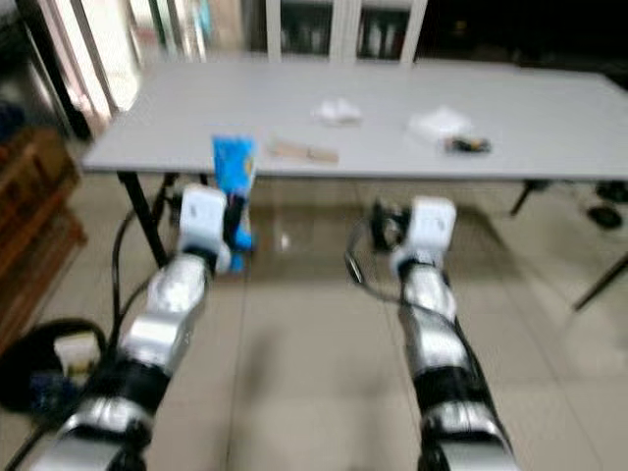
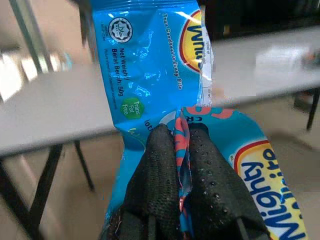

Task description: Picking trash to rubbish bin

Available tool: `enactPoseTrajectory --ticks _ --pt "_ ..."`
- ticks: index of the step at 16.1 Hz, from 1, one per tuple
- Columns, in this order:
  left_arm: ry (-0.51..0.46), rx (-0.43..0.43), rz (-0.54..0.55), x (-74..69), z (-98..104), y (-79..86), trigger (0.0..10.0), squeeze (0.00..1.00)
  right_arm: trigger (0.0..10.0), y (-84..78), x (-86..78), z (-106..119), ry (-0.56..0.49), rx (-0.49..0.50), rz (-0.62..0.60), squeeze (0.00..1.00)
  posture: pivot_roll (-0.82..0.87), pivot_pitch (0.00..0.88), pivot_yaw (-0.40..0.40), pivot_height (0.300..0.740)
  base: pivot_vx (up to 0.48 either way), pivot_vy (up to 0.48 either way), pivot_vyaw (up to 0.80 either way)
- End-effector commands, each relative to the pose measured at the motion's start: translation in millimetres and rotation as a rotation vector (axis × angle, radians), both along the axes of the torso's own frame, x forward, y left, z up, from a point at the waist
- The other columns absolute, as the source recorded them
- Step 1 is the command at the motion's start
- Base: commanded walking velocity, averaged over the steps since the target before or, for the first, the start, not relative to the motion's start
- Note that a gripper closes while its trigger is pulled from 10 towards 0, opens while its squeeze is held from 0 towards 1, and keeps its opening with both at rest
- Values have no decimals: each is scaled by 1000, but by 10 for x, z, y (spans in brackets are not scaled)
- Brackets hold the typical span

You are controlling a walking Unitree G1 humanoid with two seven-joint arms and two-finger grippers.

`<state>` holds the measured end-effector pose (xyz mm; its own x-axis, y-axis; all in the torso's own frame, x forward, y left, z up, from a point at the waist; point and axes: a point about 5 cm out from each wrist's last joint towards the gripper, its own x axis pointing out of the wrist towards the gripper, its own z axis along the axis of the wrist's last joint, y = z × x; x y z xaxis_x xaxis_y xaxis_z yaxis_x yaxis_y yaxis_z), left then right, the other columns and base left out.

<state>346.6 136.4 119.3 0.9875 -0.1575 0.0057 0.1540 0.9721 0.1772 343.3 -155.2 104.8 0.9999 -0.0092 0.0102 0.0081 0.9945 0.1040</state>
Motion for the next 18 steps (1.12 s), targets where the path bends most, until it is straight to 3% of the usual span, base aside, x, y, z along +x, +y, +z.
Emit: enactPoseTrajectory --ticks 1,3,5,6,7,8,9,11,12,14,16,18 --pt "64 1 13 -10 -121 84 10000 0 10000 -49 -27 -136 71 8 8 0 -32 45 -66 740 0 0 0" --pt "195 27 56 -73 -403 235 10000 0 10000 -110 -104 -376 181 -14 23 0 -33 53 -67 740 0 0 0" --pt "352 26 72 -229 -758 333 10000 0 10000 -169 -279 -756 368 -25 32 0 -33 58 -71 740 0 0 0" --pt "429 82 42 -341 -939 346 10000 0 10000 -190 -397 -937 461 -17 41 0 -31 64 -73 740 0 0 0" --pt "457 86 48 -384 -1002 362 10000 0 10000 -199 -435 -985 484 -27 44 0 -31 64 -73 740 0 0 0" --pt "567 83 78 -570 -1232 432 10000 0 10000 -217 -595 -1169 576 -21 44 0 -38 66 -73 740 0 0 0" --pt "594 100 84 -624 -1290 453 10000 0 10000 -223 -641 -1218 603 -21 42 0 -38 67 -74 740 0 0 0" --pt "731 93 138 -911 -1555 551 10000 0 10000 -250 -912 -1458 725 -17 36 0 -34 71 -79 740 0 0 0" --pt "755 80 151 -969 -1602 569 10000 0 10000 -262 -972 -1506 752 -9 29 0 -33 70 -80 740 0 0 0" --pt "889 109 171 -1282 -1825 615 10000 0 10000 -265 -1222 -1680 844 -8 32 0 -29 70 -82 740 0 0 0" --pt "968 105 206 -1481 -1942 639 10000 0 10000 -270 -1399 -1787 912 -9 27 0 -27 67 -83 740 0 0 0" --pt "1000 92 249 -1588 -1992 682 10000 0 10000 -260 -1501 -1842 937 -14 31 0 -27 67 -84 740 0 0 0"
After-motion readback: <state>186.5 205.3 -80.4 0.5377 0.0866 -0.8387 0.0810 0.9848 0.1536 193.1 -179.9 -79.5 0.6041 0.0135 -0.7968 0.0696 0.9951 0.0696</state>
